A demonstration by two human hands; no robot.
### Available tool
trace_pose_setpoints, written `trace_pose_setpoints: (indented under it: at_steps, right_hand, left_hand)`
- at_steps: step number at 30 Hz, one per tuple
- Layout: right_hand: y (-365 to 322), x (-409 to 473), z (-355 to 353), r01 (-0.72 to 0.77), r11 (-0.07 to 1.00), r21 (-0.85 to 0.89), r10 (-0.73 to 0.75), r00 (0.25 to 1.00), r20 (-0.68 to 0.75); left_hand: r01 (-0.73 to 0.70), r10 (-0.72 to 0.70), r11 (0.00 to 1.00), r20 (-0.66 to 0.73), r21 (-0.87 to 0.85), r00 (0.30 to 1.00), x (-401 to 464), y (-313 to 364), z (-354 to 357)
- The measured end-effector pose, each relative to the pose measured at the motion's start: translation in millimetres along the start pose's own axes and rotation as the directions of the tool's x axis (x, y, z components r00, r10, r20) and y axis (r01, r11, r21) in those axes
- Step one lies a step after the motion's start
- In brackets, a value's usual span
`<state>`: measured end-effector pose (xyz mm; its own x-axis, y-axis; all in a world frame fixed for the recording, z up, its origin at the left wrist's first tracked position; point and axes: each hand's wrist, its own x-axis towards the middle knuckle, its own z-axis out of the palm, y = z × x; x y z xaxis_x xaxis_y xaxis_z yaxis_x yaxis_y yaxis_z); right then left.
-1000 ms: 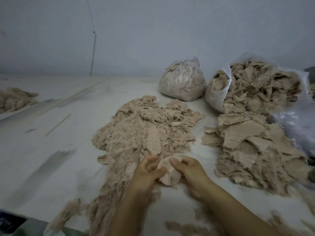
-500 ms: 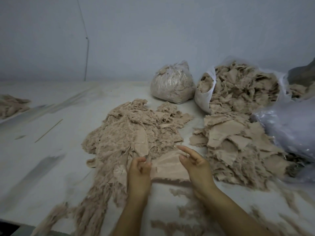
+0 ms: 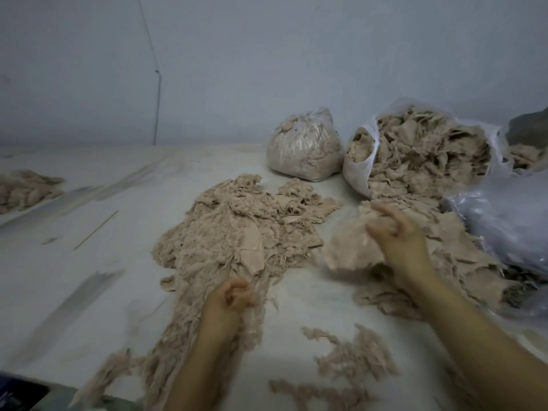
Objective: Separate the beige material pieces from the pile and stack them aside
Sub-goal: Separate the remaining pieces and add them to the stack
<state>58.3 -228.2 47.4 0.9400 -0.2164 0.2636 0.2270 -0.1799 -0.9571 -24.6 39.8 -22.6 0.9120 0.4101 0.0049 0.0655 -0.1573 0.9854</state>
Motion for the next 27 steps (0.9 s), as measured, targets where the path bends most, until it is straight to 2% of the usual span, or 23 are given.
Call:
trace_pose_setpoints:
  at_steps: [1,3,4,5,7,9,11,13,15,19,23,25,27]
  right_hand:
    - [-4.7,13.8,-8.1,0.053,0.984,-0.172,-0.059,0.998,-0.029]
    - [-11.0,34.0,-17.7,0.080,0.827,-0.556,-0.119,0.992,-0.033]
    - [-12.9,36.9,-17.2,0.068,0.749,-0.658,-0.118,0.992,-0.032]
    - [-14.1,34.5,-12.9,0.058,0.715,-0.697,-0.116,0.993,-0.037]
    - [-14.9,19.7,4.6,0.108,0.739,-0.666,-0.143,0.990,0.001]
    - [-10.5,-3.2,26.5,0.222,0.772,-0.596,-0.190,0.975,0.118]
    - [-2.3,-24.4,45.7,0.323,0.782,-0.533,-0.227,0.944,0.239]
    - [7.6,-38.0,60.3,0.326,0.836,-0.442,-0.179,0.922,0.343]
    - [15.7,-44.5,71.0,0.238,0.903,-0.359,-0.073,0.906,0.417]
    - [28.3,-53.4,85.7,0.147,0.946,-0.289,0.013,0.875,0.484]
    - [39.3,-54.8,90.4,0.031,0.973,-0.227,0.083,0.877,0.474]
    - [38.0,-54.4,93.5,-0.167,0.982,-0.091,0.190,0.878,0.440]
    - [32.2,-52.6,96.7,-0.391,0.918,0.070,0.323,0.837,0.441]
  left_hand:
    - [-0.026,0.024,0.997,0.031,0.077,0.999,0.1,0.7,-4.4]
    - [-0.126,0.115,0.952,0.056,0.278,0.992,4.1,6.2,-8.7]
    - [-0.179,0.169,0.907,0.059,0.382,0.984,10.0,8.9,-9.5]
    - [-0.221,0.211,0.857,0.073,0.467,0.975,17.0,12.4,-7.9]
    - [-0.252,0.218,0.740,0.132,0.624,0.967,36.1,16.2,1.3]
    - [-0.211,0.147,0.652,0.152,0.728,0.977,52.4,16.5,14.4]
    - [-0.191,0.162,0.647,0.112,0.738,0.980,62.3,17.1,25.1]
    - [-0.212,0.246,0.712,0.044,0.669,0.968,66.6,13.9,30.1]
    - [-0.211,0.276,0.774,-0.018,0.597,0.961,68.6,9.8,32.8]
    - [-0.157,0.201,0.781,-0.005,0.605,0.980,69.3,6.2,29.0]
    - [-0.198,0.227,0.885,-0.020,0.421,0.974,64.4,13.6,26.9]
    - [-0.268,0.254,0.889,0.088,0.372,0.963,51.2,22.6,28.4]
    - [-0.355,0.282,0.886,0.261,0.299,0.923,32.7,30.1,32.1]
